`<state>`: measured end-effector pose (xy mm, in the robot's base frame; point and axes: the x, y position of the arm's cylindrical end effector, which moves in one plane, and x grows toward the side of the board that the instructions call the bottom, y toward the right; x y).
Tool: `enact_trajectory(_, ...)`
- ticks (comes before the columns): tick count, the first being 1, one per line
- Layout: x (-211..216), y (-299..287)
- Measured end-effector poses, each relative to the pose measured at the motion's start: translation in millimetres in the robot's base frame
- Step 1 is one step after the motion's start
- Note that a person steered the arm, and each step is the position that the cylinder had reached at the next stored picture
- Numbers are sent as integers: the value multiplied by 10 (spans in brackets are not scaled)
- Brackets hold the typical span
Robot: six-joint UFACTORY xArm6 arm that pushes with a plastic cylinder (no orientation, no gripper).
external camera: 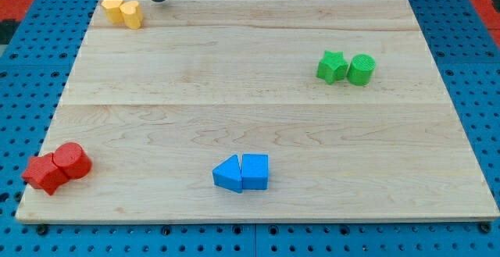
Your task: Push the yellow blocks to the down diagonally
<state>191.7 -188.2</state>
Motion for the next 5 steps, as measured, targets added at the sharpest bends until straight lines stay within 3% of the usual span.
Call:
enact_trajectory(2,25,-970)
enact_trajectory(5,400,-5)
